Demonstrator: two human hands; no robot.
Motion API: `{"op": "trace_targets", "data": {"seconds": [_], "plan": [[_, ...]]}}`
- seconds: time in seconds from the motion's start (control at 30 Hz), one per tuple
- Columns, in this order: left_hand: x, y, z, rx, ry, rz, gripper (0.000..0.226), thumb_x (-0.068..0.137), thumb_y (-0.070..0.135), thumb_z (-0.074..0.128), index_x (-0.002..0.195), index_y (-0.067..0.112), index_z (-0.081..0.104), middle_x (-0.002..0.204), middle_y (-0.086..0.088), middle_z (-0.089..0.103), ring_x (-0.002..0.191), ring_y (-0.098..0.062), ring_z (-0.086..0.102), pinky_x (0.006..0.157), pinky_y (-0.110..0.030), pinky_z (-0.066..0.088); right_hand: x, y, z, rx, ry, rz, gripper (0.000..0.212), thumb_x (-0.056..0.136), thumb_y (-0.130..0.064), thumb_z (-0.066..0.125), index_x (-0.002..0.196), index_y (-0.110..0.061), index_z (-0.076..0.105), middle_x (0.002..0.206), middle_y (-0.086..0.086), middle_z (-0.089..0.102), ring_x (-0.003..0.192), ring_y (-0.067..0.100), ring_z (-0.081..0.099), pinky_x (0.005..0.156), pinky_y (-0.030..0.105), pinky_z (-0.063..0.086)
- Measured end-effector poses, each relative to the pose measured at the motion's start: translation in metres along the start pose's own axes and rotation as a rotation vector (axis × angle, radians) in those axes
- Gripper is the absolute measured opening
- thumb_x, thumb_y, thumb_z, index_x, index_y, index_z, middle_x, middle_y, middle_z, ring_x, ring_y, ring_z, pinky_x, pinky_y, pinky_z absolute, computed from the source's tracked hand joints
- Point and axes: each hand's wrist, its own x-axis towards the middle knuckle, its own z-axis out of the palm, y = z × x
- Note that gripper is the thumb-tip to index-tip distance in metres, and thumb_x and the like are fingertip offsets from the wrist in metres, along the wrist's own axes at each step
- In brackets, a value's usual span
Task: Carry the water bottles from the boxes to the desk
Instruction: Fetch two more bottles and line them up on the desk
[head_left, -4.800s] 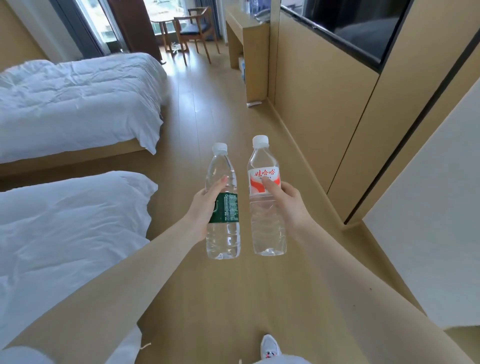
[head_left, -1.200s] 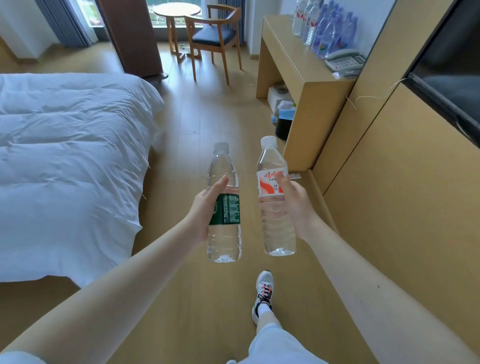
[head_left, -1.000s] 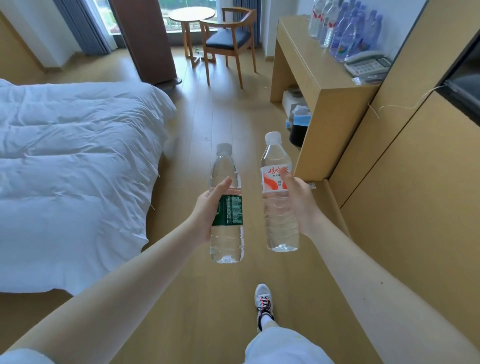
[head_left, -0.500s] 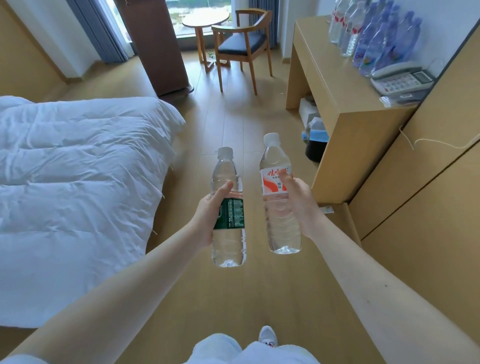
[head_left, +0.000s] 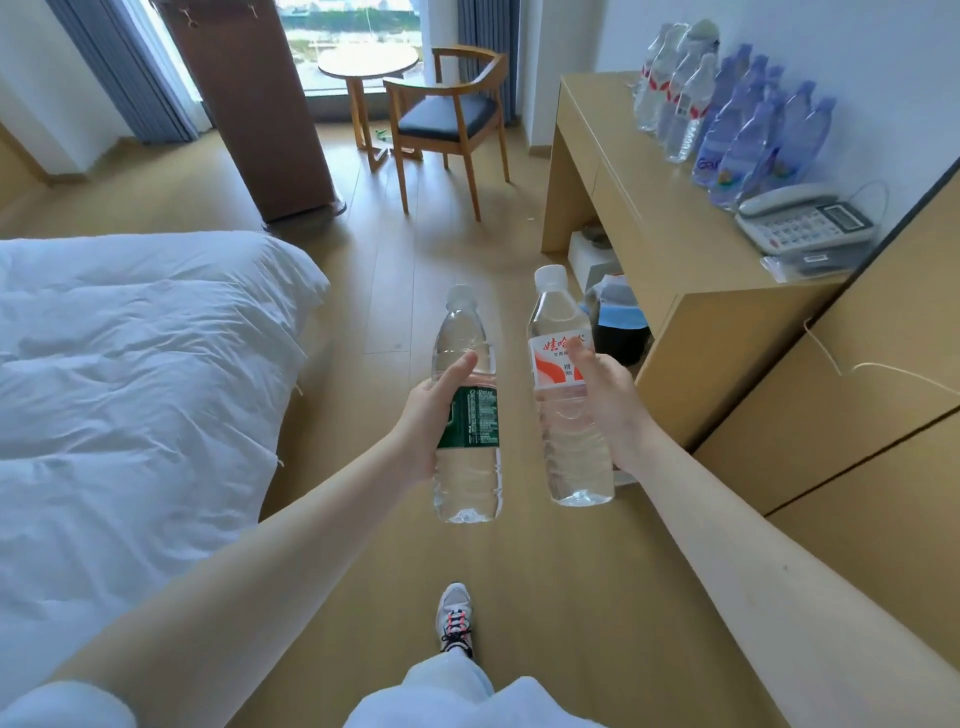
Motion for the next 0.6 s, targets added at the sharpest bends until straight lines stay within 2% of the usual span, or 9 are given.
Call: {"op": "trace_targets", "data": {"seconds": [0.17,0.3,0.4,0.6], "plan": [[0.072,0.062,-0.025,-0.010,-0.027,0.014,0.063,0.082,0.054,0.064,0.120,0.004,0.062,0.097,-0.016,0.071,0.081,-0.030,0.069,0.073,-0.039,0.056,0.080,-0.030,0.036,0.018,0.076,-0.004,0.065,0.090,-0.055,0.053,0.124,0.000,0.055,0.114,0.020,0.064,0.086,0.016,0.062,0.046,0.014,0.047],[0.119,0.099,-0.049,-0.022,-0.056,-0.008,0.067,0.080,0.056,0.065,0.123,0.005,0.060,0.103,-0.018,0.070,0.082,-0.031,0.069,0.070,-0.039,0.056,0.130,-0.051,0.065,0.020,0.101,0.022,0.058,0.092,-0.054,0.051,0.122,-0.004,0.059,0.105,0.010,0.068,0.083,0.013,0.063,0.049,0.015,0.049],[0.147,0.121,-0.061,-0.038,-0.059,0.003,0.063,0.083,0.054,0.063,0.122,0.004,0.060,0.096,-0.016,0.070,0.077,-0.029,0.069,0.067,-0.036,0.056,0.160,-0.065,0.082,0.001,0.101,0.032,0.055,0.094,-0.052,0.050,0.119,-0.005,0.061,0.093,0.002,0.068,0.078,0.010,0.064,0.050,0.015,0.049],[0.198,0.157,-0.068,-0.068,-0.061,0.000,0.057,0.083,0.055,0.063,0.113,0.007,0.063,0.087,-0.011,0.071,0.074,-0.027,0.069,0.066,-0.035,0.056,0.221,-0.093,0.100,-0.034,0.093,-0.005,0.046,0.095,-0.050,0.049,0.115,-0.011,0.061,0.094,0.000,0.069,0.084,0.014,0.066,0.064,0.023,0.051]]}}
